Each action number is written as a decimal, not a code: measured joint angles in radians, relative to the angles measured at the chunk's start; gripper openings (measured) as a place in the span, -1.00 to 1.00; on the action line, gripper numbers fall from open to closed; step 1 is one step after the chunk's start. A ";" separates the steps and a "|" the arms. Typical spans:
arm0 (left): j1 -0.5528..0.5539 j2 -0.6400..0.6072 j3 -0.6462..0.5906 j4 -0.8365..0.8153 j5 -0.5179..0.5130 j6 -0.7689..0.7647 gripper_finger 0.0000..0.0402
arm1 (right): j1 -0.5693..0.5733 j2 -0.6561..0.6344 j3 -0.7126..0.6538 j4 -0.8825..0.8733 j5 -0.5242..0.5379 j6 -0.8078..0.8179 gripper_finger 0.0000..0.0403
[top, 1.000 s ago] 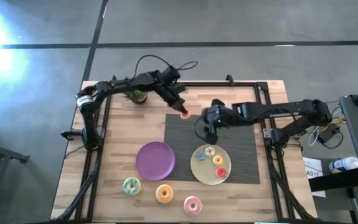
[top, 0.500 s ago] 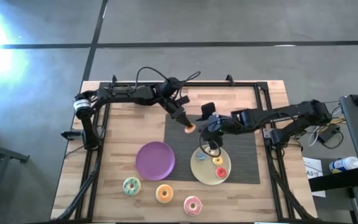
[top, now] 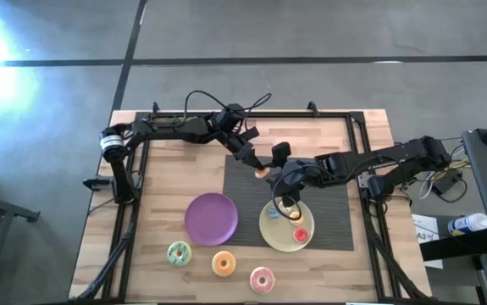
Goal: Pick & Place donuts
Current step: Put the small orange donut on the white plate, then put the large blue donut on the purple plate
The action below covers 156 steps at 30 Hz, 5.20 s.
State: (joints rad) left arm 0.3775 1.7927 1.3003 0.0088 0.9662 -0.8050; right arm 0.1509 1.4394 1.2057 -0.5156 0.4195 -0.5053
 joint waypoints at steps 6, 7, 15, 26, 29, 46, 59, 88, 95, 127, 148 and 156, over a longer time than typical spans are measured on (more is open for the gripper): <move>-0.001 0.000 0.000 0.000 -0.014 -0.010 -1.00 | 0.000 0.020 0.000 -0.003 -0.010 0.000 -0.06; -0.002 0.000 0.000 0.000 -0.014 -0.013 -1.00 | 0.000 0.025 0.000 -0.003 -0.009 -0.001 -0.08; -0.019 0.002 0.000 -0.002 0.001 -0.005 -1.00 | 0.000 0.045 0.000 -0.001 -0.004 -0.003 -0.31; -0.050 0.002 0.000 -0.012 -0.169 0.060 -0.69 | 0.000 0.046 0.000 -0.025 -0.006 0.206 -0.75; -0.054 -0.009 0.000 -0.053 -0.255 0.108 -0.49 | 0.000 0.045 0.000 -0.061 -0.054 0.325 -0.83; -0.268 -0.272 -0.049 -0.234 -0.908 0.550 -0.28 | -0.054 0.051 -0.298 0.135 -0.847 1.218 -0.86; -0.419 -0.415 -0.235 -0.247 -1.121 0.418 -0.28 | 0.002 0.052 -0.454 0.423 -0.722 1.479 -0.86; -0.429 -0.440 -0.259 -0.334 -1.122 0.410 -0.28 | 0.032 0.219 -0.153 0.118 -0.721 1.246 -0.86; -0.429 -0.440 -0.259 -0.344 -1.124 0.404 -0.28 | 0.033 0.235 -0.289 0.299 -0.801 1.353 -0.86; -0.450 -0.444 -0.259 -0.824 -1.140 0.363 -0.28 | 0.029 0.214 -0.230 0.106 -0.639 1.085 0.04; -1.044 -0.517 -0.506 -0.853 -0.983 -0.317 -0.28 | 0.106 0.130 -0.146 0.063 -0.321 0.715 0.04; -1.102 -0.621 -0.687 -0.512 -0.981 -0.573 -0.28 | 0.106 0.131 -0.137 0.070 -0.321 0.715 0.04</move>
State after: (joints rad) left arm -0.7248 1.1714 0.6137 -0.5035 -0.0149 -1.3780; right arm 0.2573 1.5700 1.0686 -0.4454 0.0986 0.2092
